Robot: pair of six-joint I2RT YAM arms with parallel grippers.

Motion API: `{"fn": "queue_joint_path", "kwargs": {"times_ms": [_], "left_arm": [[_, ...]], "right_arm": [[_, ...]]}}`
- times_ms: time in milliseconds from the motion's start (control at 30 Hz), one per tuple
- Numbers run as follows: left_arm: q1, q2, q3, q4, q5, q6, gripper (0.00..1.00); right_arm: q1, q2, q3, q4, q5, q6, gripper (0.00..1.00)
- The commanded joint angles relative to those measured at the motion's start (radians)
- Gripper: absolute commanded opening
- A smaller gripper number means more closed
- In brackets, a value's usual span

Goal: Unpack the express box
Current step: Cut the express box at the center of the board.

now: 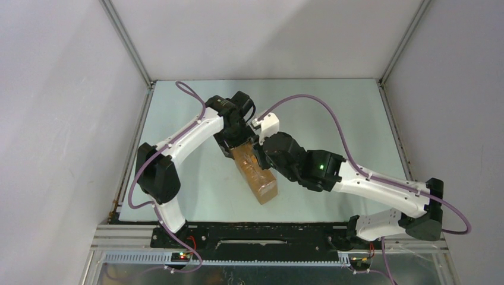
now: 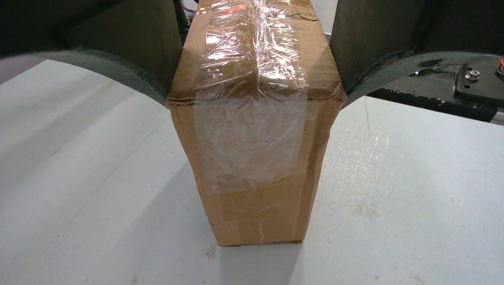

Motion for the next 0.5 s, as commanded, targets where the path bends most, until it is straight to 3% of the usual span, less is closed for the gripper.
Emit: {"fn": "queue_joint_path", "kwargs": {"times_ms": [0,467], "left_arm": [[0.009,0.014,-0.02,0.006,-0.031,-0.021,0.59],[0.009,0.017,-0.024,0.011,-0.025,-0.023,0.58]], "right_arm": [[0.016,-0.041,-0.016,-0.019,-0.024,0.056,0.0],[0.017,-0.08,-0.056,-0.004,-0.033,0.085,0.0]]}}
